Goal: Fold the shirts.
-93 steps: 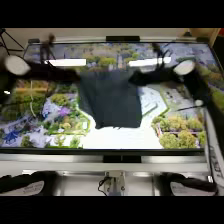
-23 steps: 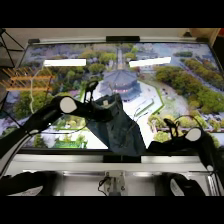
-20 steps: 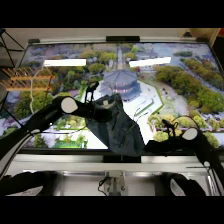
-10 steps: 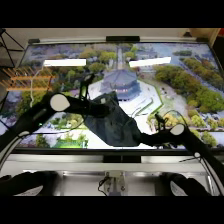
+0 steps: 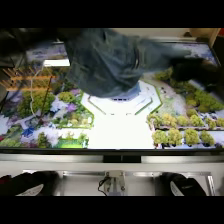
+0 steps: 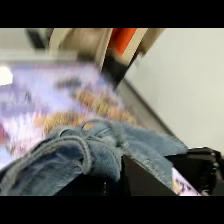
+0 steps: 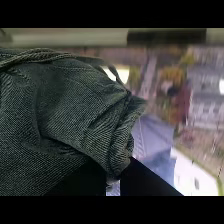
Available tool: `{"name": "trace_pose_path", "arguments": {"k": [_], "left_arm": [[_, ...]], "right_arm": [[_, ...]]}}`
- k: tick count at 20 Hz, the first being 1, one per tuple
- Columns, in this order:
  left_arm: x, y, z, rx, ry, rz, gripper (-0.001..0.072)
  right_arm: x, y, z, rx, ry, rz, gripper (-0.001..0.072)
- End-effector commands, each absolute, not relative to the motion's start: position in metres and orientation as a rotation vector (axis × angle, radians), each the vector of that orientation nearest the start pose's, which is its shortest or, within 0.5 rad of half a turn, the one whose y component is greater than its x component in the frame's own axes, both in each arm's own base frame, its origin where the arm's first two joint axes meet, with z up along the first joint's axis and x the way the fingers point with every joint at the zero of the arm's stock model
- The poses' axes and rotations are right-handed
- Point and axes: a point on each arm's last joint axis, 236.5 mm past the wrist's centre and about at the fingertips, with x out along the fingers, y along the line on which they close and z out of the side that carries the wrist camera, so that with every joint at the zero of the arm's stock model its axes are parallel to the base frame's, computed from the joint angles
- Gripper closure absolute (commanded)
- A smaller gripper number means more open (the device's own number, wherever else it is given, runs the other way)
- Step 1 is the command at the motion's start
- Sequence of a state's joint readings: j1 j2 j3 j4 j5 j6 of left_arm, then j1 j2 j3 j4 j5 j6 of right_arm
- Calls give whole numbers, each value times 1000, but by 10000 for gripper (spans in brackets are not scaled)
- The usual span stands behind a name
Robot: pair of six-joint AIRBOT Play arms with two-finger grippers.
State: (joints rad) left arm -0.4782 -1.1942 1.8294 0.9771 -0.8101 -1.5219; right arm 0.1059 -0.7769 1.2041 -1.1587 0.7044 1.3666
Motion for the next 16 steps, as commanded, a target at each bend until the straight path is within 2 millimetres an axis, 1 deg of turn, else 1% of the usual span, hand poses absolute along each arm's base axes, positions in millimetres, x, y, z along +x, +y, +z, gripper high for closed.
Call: {"name": "trace_pose_path", "arguments": {"k": [1, 2, 3, 4, 5, 6, 7, 8, 9, 10, 11, 12, 13, 14, 15, 16], "left_arm": [[329, -272, 416, -143, 344, -845, 630], [330, -256, 358, -66, 557, -750, 630], [331, -235, 301, 14, 746, -628, 630], [328, -216, 245, 98, 906, -511, 630], [322, -211, 195, 161, 1019, -456, 630], [312, -218, 150, 189, 1103, -451, 630], [299, -230, 105, 192, 1174, -453, 630], [279, -241, 58, 194, 1241, -453, 629], [255, -244, 17, 176, 1318, -425, 629], [228, -243, -12, 157, 1402, -396, 628], [202, -243, -30, 155, 1475, -393, 628], [179, -247, -38, 154, 1525, -420, 627], [160, -255, -36, 134, 1558, -462, 620], [143, -264, -28, 109, 1588, -507, 529], [128, -271, -17, 87, 1618, -553, 301], [113, -273, -5, 66, 1642, -590, 48]], "right_arm": [[329, 91, 380, 88, 168, 338, 602], [319, 95, 337, 95, 348, 350, 602], [307, 97, 288, 108, 538, 354, 602], [292, 97, 231, 136, 740, 341, 602], [278, 97, 180, 171, 896, 321, 602], [263, 96, 130, 196, 1019, 300, 602], [248, 94, 86, 216, 1115, 279, 602], [227, 93, 43, 234, 1217, 265, 602], [204, 94, 12, 254, 1309, 262, 601], [180, 99, -10, 284, 1396, 275, 601], [162, 107, -18, 316, 1452, 300, 601], [150, 116, -16, 352, 1475, 339, 586], [144, 128, -8, 379, 1474, 398, 468], [139, 140, 2, 420, 1470, 454, 176], [132, 155, 14, 466, 1468, 527, 52], [125, 164, 24, 485, 1472, 588, 52]]}}
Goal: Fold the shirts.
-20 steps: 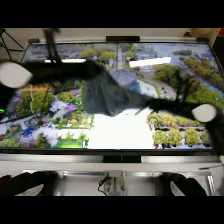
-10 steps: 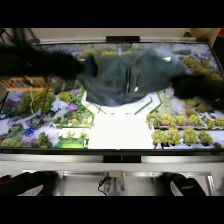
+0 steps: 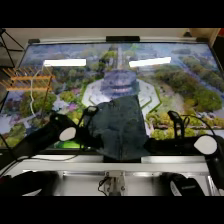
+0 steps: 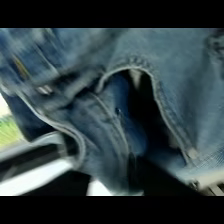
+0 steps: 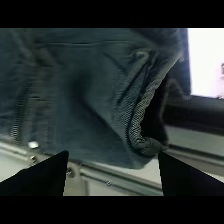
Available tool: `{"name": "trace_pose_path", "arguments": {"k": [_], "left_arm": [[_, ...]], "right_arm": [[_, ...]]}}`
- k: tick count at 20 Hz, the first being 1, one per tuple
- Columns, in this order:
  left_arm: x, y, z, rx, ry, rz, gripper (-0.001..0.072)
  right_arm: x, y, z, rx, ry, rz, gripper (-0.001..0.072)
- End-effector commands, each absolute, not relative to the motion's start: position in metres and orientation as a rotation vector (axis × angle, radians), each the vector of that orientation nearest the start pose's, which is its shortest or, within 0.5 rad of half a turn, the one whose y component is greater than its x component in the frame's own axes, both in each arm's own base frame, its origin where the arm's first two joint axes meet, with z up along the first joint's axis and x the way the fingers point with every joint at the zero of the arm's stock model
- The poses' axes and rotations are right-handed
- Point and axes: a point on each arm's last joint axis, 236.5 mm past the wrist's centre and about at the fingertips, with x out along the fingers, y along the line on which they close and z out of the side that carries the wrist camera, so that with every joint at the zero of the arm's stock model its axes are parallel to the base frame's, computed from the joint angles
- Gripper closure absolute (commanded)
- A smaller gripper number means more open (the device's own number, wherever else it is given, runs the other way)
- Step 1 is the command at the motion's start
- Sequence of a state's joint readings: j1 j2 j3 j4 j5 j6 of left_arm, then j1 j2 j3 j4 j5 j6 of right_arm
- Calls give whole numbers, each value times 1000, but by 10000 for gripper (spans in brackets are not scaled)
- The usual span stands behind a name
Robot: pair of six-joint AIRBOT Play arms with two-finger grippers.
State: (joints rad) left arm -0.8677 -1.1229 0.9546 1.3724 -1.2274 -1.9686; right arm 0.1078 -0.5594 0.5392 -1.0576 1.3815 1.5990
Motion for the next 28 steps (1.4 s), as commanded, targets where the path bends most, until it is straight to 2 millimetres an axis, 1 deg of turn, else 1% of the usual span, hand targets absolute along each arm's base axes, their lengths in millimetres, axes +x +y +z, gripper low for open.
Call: {"name": "trace_pose_path", "arguments": {"k": [1, 2, 3, 4, 6, 7, 8, 9, 10, 11, 12, 13, 14, 15, 16, 17, 19, 21, 22, 23, 25, 26, 27, 28], "left_arm": [[105, -269, 7, 63, 1643, -613, -1], [103, -262, 19, 65, 1617, -624, -1], [112, -250, 33, 62, 1567, -608, 0], [127, -233, 46, 51, 1509, -559, -1], [177, -191, 69, -8, 1358, -404, 0], [207, -167, 75, -51, 1292, -308, 1], [233, -151, 77, -75, 1243, -272, 1], [261, -136, 73, -124, 1208, -233, 2], [286, -126, 67, -192, 1185, -198, 4], [311, -118, 58, -259, 1167, -180, 43], [332, -114, 47, -313, 1155, -174, 44], [348, -113, 34, -383, 1159, -167, 44], [361, -116, 19, -450, 1176, -170, 44], [370, -120, 2, -486, 1198, -178, 44], [378, -125, -16, -505, 1215, -180, 44], [385, -132, -31, -513, 1225, -192, 44], [399, -145, -55, -495, 1229, -220, 44], [413, -154, -76, -485, 1237, -216, 44], [418, -158, -85, -489, 1247, -214, 71], [422, -164, -92, -513, 1262, -216, 117], [427, -175, -102, -544, 1286, -223, 116], [429, -176, -105, -542, 1291, -223, 117], [429, -176, -108, -541, 1296, -222, 131], [428, -176, -110, -541, 1304, -222, 174]], "right_arm": [[119, 168, 33, 483, 1481, 627, 52], [120, 166, 42, 462, 1470, 636, 51], [130, 162, 55, 423, 1423, 625, 52], [147, 155, 69, 379, 1341, 597, 52], [211, 130, 110, 298, 1068, 458, 57], [248, 115, 131, 281, 943, 374, 101], [279, 107, 145, 275, 864, 331, 103], [311, 107, 147, 282, 834, 312, 101], [338, 108, 135, 276, 858, 304, 100], [367, 110, 111, 262, 916, 297, 100], [394, 115, 86, 256, 987, 302, 100], [418, 121, 62, 247, 1046, 320, 100], [441, 126, 37, 256, 1110, 322, 100], [459, 132, 17, 293, 1167, 334, 99], [474, 139, 1, 361, 1215, 353, 92], [489, 145, -11, 450, 1248, 377, 92], [512, 147, -26, 594, 1263, 395, 92], [517, 141, -45, 611, 1285, 377, 93], [515, 137, -56, 591, 1305, 364, 92], [513, 136, -64, 575, 1320, 362, 92], [511, 139, -74, 554, 1339, 372, 92], [510, 140, -78, 533, 1341, 375, 92], [510, 142, -79, 523, 1339, 380, 92], [509, 147, -82, 511, 1344, 389, 93]]}}
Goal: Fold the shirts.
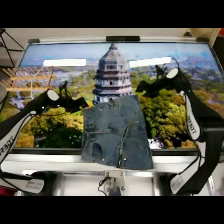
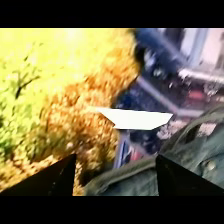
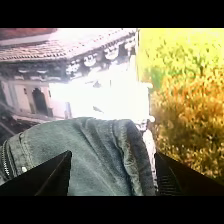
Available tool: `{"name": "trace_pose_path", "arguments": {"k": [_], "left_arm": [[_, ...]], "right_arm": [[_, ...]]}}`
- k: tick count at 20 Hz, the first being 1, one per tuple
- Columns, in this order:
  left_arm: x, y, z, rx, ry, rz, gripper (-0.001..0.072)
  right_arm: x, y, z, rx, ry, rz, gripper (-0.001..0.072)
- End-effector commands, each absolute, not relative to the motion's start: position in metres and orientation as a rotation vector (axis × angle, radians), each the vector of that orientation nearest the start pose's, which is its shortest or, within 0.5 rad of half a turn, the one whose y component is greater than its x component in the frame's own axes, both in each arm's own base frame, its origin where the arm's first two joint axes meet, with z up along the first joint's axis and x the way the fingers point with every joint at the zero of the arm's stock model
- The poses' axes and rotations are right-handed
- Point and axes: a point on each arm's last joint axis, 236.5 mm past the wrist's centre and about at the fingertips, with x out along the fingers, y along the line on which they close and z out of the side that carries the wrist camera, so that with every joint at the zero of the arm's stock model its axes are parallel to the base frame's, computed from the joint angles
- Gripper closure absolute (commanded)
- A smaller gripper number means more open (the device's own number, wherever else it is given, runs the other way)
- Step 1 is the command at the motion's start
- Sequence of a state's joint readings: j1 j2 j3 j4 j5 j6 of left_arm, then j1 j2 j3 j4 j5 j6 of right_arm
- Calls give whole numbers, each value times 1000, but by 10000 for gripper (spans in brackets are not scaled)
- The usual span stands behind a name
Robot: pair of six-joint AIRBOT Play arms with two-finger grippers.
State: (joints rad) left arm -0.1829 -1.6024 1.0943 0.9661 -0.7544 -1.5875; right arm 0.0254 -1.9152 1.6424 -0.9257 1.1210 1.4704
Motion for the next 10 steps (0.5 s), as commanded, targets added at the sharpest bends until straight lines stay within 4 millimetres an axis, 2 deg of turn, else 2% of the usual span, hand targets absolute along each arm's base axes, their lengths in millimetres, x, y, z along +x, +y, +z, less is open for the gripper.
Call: {"name": "trace_pose_path", "arguments": {"k": [1, 2, 6, 7, 8, 9, 10], "left_arm": [[425, -177, -110, -540, 1316, -224, 186], [422, -178, -111, -539, 1330, -230, 204], [403, -184, -113, -491, 1397, -290, 420], [398, -185, -113, -476, 1413, -309, 436], [394, -186, -113, -452, 1425, -335, 579], [392, -186, -111, -431, 1427, -358, 626], [393, -187, -108, -417, 1421, -376, 627]], "right_arm": [[507, 150, -84, 497, 1347, 399, 93], [506, 153, -88, 486, 1355, 402, 93], [499, 165, -101, 468, 1386, 420, 96], [498, 169, -102, 462, 1389, 426, 128], [498, 169, -101, 460, 1386, 430, 301], [500, 171, -100, 468, 1376, 432, 556], [506, 172, -97, 481, 1353, 431, 602]]}}
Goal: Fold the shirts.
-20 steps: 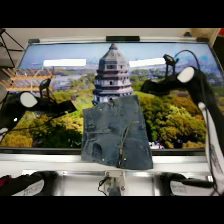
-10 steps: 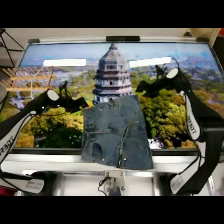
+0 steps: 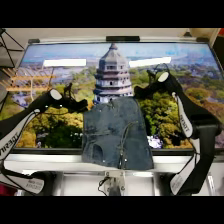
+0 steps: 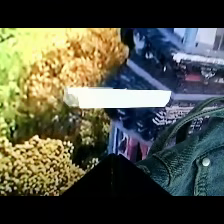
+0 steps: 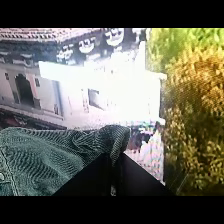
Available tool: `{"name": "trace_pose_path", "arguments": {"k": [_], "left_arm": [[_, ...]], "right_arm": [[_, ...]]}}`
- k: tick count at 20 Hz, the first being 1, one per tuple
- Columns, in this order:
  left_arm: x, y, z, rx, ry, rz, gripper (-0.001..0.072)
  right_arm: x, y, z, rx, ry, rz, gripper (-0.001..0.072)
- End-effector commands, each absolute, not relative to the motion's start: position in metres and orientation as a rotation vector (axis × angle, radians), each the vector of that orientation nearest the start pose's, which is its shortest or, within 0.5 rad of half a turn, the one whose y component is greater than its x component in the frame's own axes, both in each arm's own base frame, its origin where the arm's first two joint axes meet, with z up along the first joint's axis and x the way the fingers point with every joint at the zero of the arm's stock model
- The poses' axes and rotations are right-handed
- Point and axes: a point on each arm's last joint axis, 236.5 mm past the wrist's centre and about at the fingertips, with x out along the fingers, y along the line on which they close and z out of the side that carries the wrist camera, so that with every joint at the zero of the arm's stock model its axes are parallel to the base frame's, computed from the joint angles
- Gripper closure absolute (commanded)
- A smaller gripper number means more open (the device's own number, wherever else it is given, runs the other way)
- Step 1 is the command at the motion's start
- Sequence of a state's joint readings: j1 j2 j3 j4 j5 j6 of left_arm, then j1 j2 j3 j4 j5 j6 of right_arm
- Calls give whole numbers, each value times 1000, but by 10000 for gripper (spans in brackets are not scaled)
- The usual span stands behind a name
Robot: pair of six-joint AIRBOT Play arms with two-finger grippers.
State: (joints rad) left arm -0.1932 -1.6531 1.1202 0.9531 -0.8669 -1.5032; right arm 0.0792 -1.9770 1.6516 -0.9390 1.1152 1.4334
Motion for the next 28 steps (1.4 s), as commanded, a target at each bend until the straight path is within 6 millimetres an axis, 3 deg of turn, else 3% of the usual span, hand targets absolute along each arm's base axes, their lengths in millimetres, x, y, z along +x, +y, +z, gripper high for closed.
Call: {"name": "trace_pose_path", "arguments": {"k": [1, 5, 6, 8, 9, 10, 13, 15, 17, 21, 24, 25, 26, 27, 28], "left_arm": [[398, -189, -101, -405, 1403, -394, 627], [451, -195, -44, -377, 1236, -440, 626], [460, -193, -29, -349, 1205, -462, 573], [453, -179, -18, -280, 1257, -486, 128], [442, -165, -22, -286, 1326, -456, 82], [431, -154, -28, -288, 1387, -440, 82], [410, -141, -54, -336, 1474, -393, 82], [413, -143, -74, -356, 1449, -363, 90], [422, -156, -87, -392, 1417, -359, 91], [451, -192, -91, -499, 1300, -392, 101], [447, -204, -100, -511, 1320, -402, 110], [443, -207, -100, -507, 1331, -425, 202], [440, -209, -98, -488, 1335, -455, 468], [440, -209, -93, -468, 1333, -482, 608], [444, -208, -86, -455, 1321, -504, 626]], "right_arm": [[512, 171, -91, 488, 1319, 435, 601], [547, 165, -48, 454, 1118, 421, 602], [553, 161, -37, 441, 1077, 413, 602], [557, 155, -25, 402, 1043, 399, 602], [556, 153, -26, 388, 1046, 397, 602], [555, 153, -27, 381, 1053, 398, 602], [552, 153, -29, 367, 1063, 399, 602], [552, 153, -29, 367, 1063, 399, 602], [552, 153, -29, 368, 1065, 400, 602], [551, 153, -30, 367, 1070, 402, 602], [551, 153, -30, 367, 1071, 402, 602], [551, 153, -30, 368, 1071, 402, 602], [550, 153, -30, 370, 1072, 401, 602], [551, 153, -29, 374, 1072, 399, 602], [551, 152, -28, 375, 1070, 399, 602]]}}
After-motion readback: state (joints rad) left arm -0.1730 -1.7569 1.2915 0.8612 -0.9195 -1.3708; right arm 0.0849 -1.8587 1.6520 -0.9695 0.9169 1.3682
